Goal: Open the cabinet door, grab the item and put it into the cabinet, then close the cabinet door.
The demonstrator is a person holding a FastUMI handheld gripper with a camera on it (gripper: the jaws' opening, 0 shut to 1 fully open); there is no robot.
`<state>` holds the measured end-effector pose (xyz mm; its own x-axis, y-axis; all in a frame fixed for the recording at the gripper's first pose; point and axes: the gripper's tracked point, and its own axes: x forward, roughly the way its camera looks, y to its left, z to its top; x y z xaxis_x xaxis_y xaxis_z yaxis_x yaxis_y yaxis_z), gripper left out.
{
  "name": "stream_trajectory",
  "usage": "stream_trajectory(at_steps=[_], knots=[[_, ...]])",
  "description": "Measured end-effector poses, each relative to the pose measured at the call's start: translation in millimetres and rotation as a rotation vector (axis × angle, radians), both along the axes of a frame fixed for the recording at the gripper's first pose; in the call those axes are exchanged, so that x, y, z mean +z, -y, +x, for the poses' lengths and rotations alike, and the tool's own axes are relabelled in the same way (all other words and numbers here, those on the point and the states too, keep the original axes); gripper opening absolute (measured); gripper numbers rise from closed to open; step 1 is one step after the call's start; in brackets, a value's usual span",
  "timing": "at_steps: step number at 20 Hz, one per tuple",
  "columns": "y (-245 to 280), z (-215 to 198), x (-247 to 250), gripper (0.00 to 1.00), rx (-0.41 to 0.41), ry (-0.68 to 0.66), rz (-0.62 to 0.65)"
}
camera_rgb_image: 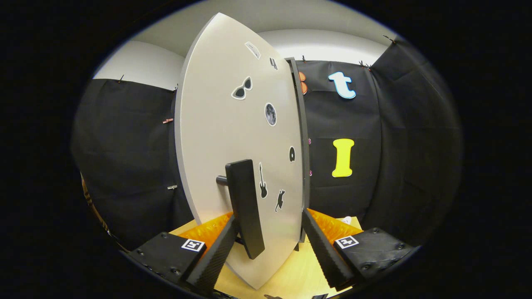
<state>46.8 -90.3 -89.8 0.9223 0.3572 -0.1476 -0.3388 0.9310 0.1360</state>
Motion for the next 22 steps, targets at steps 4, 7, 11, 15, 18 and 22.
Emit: stream_trajectory(at_steps=[4, 7, 11, 15, 18, 22], knots=[[-32.5, 2.3, 0.0, 0.98, -0.018, 0.001, -0.001], [-63.0, 10.6, -3.0, 0.98, -0.029, -0.005, 0.024], [-111.9, 26.6, -4.2, 0.98, -0.028, 0.009, 0.007], [-184.1, 15.6, 10.1, 0.98, 0.087, 0.013, 0.066], [-187.8, 17.9, 18.1, 0.98, 0.098, 0.056, -0.009], [-164.0, 28.2, 7.7, 0.98, -0.010, 0.044, -0.055]])
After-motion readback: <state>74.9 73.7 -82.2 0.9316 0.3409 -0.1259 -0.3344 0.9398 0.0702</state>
